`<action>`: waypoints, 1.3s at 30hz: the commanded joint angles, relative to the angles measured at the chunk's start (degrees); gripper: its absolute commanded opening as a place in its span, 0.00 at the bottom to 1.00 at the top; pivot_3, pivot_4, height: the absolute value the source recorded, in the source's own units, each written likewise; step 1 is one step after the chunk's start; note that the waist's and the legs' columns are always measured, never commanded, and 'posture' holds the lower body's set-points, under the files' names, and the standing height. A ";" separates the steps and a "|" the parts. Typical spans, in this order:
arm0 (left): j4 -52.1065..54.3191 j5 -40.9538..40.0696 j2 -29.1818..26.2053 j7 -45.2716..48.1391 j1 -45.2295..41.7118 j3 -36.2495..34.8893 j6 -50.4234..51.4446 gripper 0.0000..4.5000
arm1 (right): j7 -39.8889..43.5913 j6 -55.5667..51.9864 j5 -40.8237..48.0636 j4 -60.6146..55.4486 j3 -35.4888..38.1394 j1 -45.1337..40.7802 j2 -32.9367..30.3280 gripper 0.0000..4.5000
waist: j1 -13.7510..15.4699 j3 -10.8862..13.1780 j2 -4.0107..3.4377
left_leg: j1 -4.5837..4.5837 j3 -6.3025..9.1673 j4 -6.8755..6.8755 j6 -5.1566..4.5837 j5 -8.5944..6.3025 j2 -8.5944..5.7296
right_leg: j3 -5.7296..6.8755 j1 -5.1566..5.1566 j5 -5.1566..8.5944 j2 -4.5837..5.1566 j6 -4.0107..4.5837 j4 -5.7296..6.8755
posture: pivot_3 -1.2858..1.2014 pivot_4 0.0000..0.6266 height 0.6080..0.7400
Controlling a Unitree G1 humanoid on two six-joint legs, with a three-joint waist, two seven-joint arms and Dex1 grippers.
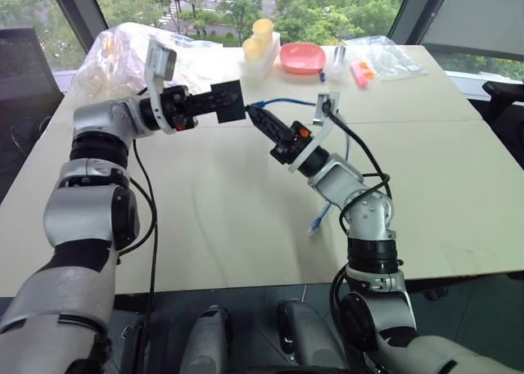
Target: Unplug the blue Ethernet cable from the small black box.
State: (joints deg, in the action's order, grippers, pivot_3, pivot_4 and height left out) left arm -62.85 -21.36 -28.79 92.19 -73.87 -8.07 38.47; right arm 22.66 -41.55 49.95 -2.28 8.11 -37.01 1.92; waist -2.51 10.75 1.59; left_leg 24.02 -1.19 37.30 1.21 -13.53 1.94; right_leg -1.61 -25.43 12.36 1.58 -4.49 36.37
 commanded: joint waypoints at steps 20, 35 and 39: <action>3.44 -6.86 -6.42 -1.61 -4.50 -7.19 7.18 0.11 | -17.55 0.61 23.35 0.17 20.73 2.41 -6.07 0.01 | 0.02 0.00 0.00 | 0.01 0.00 0.00 0.00 0.00 0.01 | 0.00 0.00 0.00 0.03 0.00 -0.01 | 0.52 0.24 1.00; 14.39 -10.21 -7.13 -6.23 4.66 -6.87 13.90 0.11 | -17.73 3.21 20.48 -4.03 12.90 5.54 -11.12 0.01 | -0.11 -0.01 -0.03 | -0.14 -0.02 -0.07 -0.01 0.01 0.02 | -0.02 0.05 0.00 -0.02 0.02 0.00 | 0.52 0.24 1.00; 16.67 -5.89 -6.54 -8.80 7.01 -3.25 7.06 0.11 | -18.26 2.62 16.12 -2.61 10.90 7.17 -13.51 0.01 | 0.01 -0.01 -0.03 | -0.15 -0.03 -0.05 -0.04 0.03 0.03 | -0.06 0.05 -0.01 -0.04 0.04 0.00 | 0.52 0.24 1.00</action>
State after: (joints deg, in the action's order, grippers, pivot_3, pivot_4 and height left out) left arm -48.76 -29.43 -34.55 84.84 -67.25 -12.54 49.58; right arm 4.71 -39.18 67.52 -4.36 18.36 -29.99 -10.77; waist -2.51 10.73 1.55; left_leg 23.89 -1.23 37.24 1.18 -13.50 1.97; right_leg -1.67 -25.38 12.35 1.56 -4.45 36.36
